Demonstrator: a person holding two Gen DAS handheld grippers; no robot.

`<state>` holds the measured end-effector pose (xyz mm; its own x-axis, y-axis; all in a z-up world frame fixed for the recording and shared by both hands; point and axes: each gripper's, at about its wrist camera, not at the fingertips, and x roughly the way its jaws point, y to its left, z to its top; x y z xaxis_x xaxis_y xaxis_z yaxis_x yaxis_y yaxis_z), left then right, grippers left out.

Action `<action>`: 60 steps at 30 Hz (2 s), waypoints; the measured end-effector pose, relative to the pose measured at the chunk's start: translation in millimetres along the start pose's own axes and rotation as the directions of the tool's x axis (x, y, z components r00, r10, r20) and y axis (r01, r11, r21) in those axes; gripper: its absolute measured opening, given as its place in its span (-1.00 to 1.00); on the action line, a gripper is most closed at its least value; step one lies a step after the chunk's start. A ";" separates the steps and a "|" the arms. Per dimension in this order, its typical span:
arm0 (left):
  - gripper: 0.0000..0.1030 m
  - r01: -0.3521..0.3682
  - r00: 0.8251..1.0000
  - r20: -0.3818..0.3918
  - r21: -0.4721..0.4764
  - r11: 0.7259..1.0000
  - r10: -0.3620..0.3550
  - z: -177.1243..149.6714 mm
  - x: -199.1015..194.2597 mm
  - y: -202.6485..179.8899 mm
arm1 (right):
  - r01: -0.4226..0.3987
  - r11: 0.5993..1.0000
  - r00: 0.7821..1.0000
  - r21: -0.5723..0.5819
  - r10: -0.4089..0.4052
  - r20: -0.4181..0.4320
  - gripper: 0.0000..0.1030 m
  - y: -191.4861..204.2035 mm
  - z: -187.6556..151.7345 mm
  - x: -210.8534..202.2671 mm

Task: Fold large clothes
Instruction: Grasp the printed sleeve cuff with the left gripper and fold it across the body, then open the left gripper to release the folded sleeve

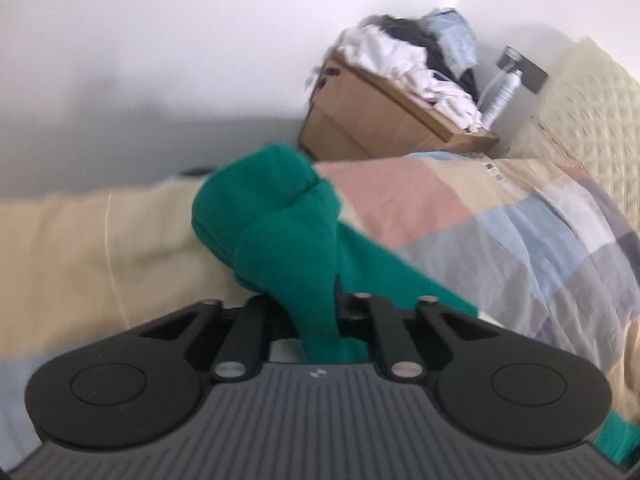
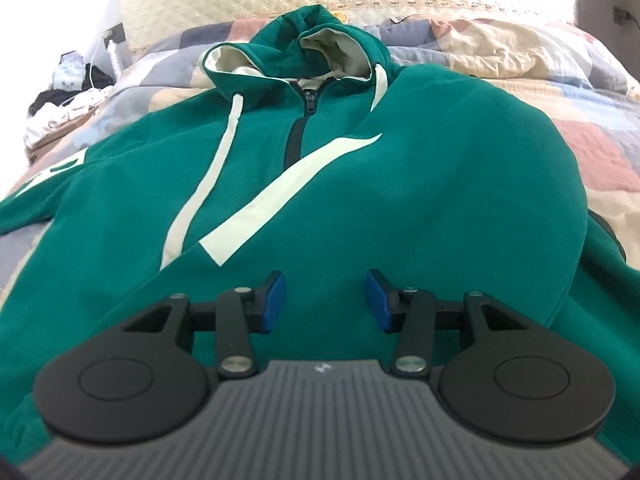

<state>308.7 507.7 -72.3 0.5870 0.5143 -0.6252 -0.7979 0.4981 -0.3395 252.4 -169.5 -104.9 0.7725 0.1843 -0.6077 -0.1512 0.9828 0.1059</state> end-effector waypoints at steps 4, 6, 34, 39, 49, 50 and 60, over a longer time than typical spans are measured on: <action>-0.85 -0.004 0.997 0.073 0.130 0.992 -0.005 15.4 -45.1 -31.9 | -0.002 1.000 1.000 0.024 0.002 0.001 -0.09 -2.3 2.8 -2.9; -0.86 0.005 0.992 0.123 0.221 0.975 -0.032 23.1 -75.2 -54.6 | -0.002 1.000 1.000 0.031 0.001 0.007 -0.09 -2.8 3.7 -7.1; -0.87 0.477 0.758 -0.127 0.777 0.411 -0.639 -309.4 -486.8 -285.9 | -0.134 0.941 0.978 0.312 0.075 0.194 -0.05 -103.9 -5.9 -132.0; -0.87 0.548 0.765 -0.299 0.768 0.333 -0.570 -430.7 -481.3 -289.5 | -0.176 0.922 0.964 0.346 0.090 0.250 -0.04 -125.6 -11.8 -152.1; -0.84 0.600 0.773 -0.457 0.753 0.271 -0.440 -513.5 -437.9 -270.6 | -0.178 0.889 0.964 0.423 0.072 0.255 -0.04 -154.4 -18.0 -160.9; -0.83 0.606 0.770 -0.465 0.747 0.272 -0.438 -503.8 -438.6 -270.4 | -0.183 0.886 0.965 0.426 0.078 0.251 -0.04 -155.3 -18.1 -160.1; 0.36 0.824 0.561 -0.666 0.503 0.259 -0.491 -414.4 -462.6 -215.0 | -0.200 0.895 0.967 0.399 0.115 0.226 -0.04 -146.4 -17.9 -155.7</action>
<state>152.0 -126.6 -1.3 0.6306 -0.4209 -0.6521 0.3456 0.9045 -0.2497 143.2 -342.2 -39.9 0.8694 0.2936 -0.3974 -0.0435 0.8466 0.5304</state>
